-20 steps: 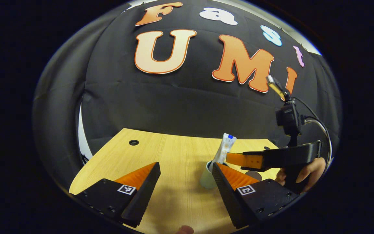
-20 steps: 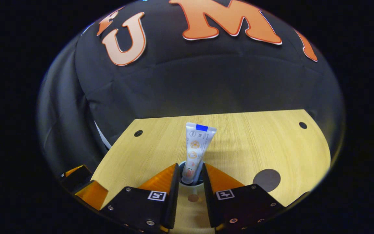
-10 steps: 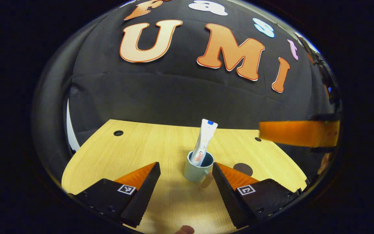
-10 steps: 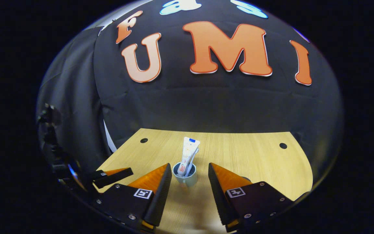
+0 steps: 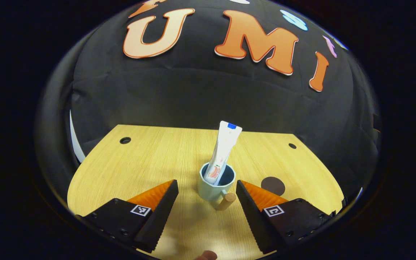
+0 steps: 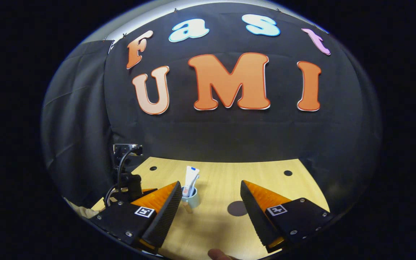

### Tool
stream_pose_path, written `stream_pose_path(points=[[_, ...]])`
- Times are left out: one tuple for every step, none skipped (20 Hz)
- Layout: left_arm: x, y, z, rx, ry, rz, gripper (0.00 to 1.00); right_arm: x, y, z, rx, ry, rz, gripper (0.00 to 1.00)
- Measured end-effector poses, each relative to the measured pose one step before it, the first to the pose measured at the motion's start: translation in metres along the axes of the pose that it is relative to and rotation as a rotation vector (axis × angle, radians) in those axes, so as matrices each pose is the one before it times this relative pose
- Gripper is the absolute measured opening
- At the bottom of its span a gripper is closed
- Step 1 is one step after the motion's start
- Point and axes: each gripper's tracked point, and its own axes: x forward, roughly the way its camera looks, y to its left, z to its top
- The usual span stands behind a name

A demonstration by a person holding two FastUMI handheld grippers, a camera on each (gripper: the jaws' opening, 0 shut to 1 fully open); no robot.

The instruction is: Put the toothbrush and toothpaste on the desktop into the cup, then pick up the cup and place it on the coaster on the desktop.

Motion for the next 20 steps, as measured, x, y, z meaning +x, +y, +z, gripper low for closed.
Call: stream_pose_path(points=[[0.00982, -0.00268, -0.00749, 0.00229, 0.03925, 0.01033, 0.97, -0.00841, -0.01110, -0.00160, 0.00256, -0.00183, -0.01903, 0.97], [0.00929, 0.00142, -0.00676, 0.01171, 0.04545, 0.02925, 0.97, -0.00769, -0.01089, -0.00186, 0.00682, -0.00262, -0.01894, 0.97], [0.00719, 0.00173, -0.00416, 0.01021, 0.03694, 0.02581, 0.97, -0.00688, -0.00933, -0.00265, 0.00946, 0.00007, -0.01726, 0.97], [0.00886, -0.00253, -0.00550, 0.00278, 0.05014, 0.00594, 0.97, -0.00806, -0.01117, -0.00496, 0.00733, 0.00329, -0.02038, 0.97], [0.00421, -0.00382, -0.00425, -0.00485, 0.04889, 0.00028, 0.97, -0.00774, -0.00974, -0.00382, 0.00631, 0.00331, -0.01810, 0.97], [0.00497, -0.00376, 0.00000, -0.01042, 0.02961, -0.00752, 0.97, -0.00280, -0.00893, -0.00577, 0.00634, 0.00648, -0.01861, 0.97], [0.00718, -0.00337, 0.00352, -0.00510, 0.03120, -0.00342, 0.97, -0.00368, -0.00892, -0.00428, 0.00819, 0.00670, -0.02016, 0.97], [0.00475, -0.00174, 0.00086, -0.00036, 0.02772, -0.00057, 0.97, -0.00259, -0.00843, -0.00393, 0.01112, 0.00755, -0.01974, 0.97], [0.00324, -0.00096, 0.00042, -0.00363, 0.03117, -0.00316, 0.97, -0.00166, -0.00750, -0.00324, 0.01195, 0.00928, -0.02189, 0.97], [0.00388, -0.00423, 0.00107, -0.00830, 0.02267, -0.01214, 0.97, -0.00091, -0.00743, -0.00269, 0.01100, 0.00619, -0.01753, 0.97], [0.00322, -0.00157, -0.00106, 0.00206, 0.02863, 0.00691, 0.97, -0.00073, -0.00707, -0.00195, 0.01156, 0.00268, -0.01328, 0.97], [0.00404, 0.00034, -0.00011, 0.01461, 0.02349, 0.01462, 0.97, -0.00219, -0.00487, -0.00068, 0.01236, 0.00044, -0.01169, 0.97], [0.00188, -0.00215, -0.00016, 0.02271, 0.02387, 0.01494, 0.97, -0.00101, -0.00479, -0.00056, 0.01071, -0.00071, -0.01016, 0.97], [0.00128, -0.00101, 0.00119, 0.01839, 0.02397, 0.01999, 0.97, -0.00316, -0.00332, -0.00119, 0.00685, -0.00009, -0.00947, 0.97], [-0.00086, -0.00306, 0.00044, 0.01287, 0.02578, 0.01311, 0.97, -0.00245, -0.00536, -0.00279, 0.00387, 0.00186, -0.01025, 0.97], [-0.00022, -0.00319, -0.00056, -0.00110, 0.02549, 0.00275, 0.96, -0.00074, -0.00433, -0.00224, 0.00286, 0.00270, -0.00811, 0.97], [0.00297, -0.00083, -0.00102, -0.01506, 0.02920, -0.00103, 0.97, 0.00182, -0.00366, -0.00165, 0.00211, 0.00454, -0.00807, 0.97], [0.00263, -0.00111, -0.00356, -0.02649, 0.02782, -0.00028, 0.97, 0.00038, -0.00184, -0.00193, 0.00332, 0.00388, -0.00677, 0.97], [0.00487, 0.00063, -0.00534, -0.02231, 0.02733, -0.00488, 0.97, 0.00021, -0.00190, -0.00157, 0.00322, 0.00476, -0.00615, 0.97], [0.00159, 0.00222, -0.00021, -0.00998, 0.01672, 0.01530, 0.96, 0.00037, -0.00155, -0.00194, 0.00190, 0.00415, -0.00598, 0.97]])
